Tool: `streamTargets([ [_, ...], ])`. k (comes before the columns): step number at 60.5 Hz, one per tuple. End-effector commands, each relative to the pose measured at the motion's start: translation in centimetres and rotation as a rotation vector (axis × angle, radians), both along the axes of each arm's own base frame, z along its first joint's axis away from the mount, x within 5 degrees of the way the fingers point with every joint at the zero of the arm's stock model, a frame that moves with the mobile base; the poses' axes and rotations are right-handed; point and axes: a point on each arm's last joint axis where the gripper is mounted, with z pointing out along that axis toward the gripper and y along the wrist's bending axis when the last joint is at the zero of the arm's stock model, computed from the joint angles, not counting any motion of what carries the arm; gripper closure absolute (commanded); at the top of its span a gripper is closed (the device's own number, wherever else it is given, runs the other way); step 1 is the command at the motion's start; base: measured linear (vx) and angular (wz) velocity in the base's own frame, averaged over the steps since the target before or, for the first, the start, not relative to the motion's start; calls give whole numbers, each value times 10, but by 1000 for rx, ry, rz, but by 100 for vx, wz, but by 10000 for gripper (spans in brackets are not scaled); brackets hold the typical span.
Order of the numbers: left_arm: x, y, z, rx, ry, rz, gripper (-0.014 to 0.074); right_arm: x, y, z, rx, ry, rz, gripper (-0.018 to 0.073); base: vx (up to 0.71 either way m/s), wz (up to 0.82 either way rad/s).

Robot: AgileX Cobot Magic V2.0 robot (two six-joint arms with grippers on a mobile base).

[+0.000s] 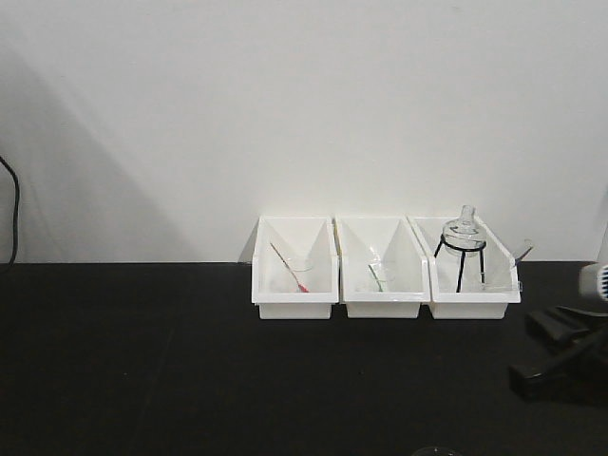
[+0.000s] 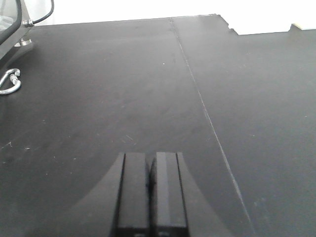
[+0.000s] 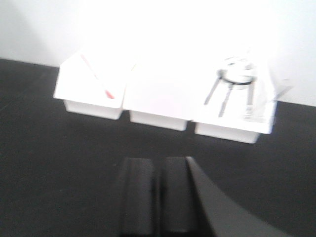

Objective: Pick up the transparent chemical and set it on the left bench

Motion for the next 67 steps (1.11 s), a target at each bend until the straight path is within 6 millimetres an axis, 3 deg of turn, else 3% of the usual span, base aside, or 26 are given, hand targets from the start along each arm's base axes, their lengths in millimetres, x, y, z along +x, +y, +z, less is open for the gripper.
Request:
streamTargets([
  [1, -1, 0, 3, -14, -81, -1, 600, -18, -5, 30, 20, -107, -15, 572, 0, 0],
  [23, -1, 0, 3, -14, -81, -1, 600, -55, -18, 55, 13, -217, -63, 566, 0, 0],
  [41, -1, 0, 3, -14, -81, -1, 600, -58, -18, 58, 5, -232, -62, 566, 0, 0],
  [50, -1, 0, 3, -14, -81, -1, 600, -58, -20, 59, -201, -272, -44, 566, 0, 0],
  [53, -1, 0, 3, -14, -81, -1, 600, -58, -19, 59, -169, -268, -44, 566, 0, 0],
  [57, -1, 0, 3, -14, -81, -1, 600, -57, -18, 57, -1, -224, -57, 566, 0, 0],
  [67, -1, 0, 3, -14, -81, -1, 600, -64, -20, 46, -42, -160, -46, 566, 0, 0],
])
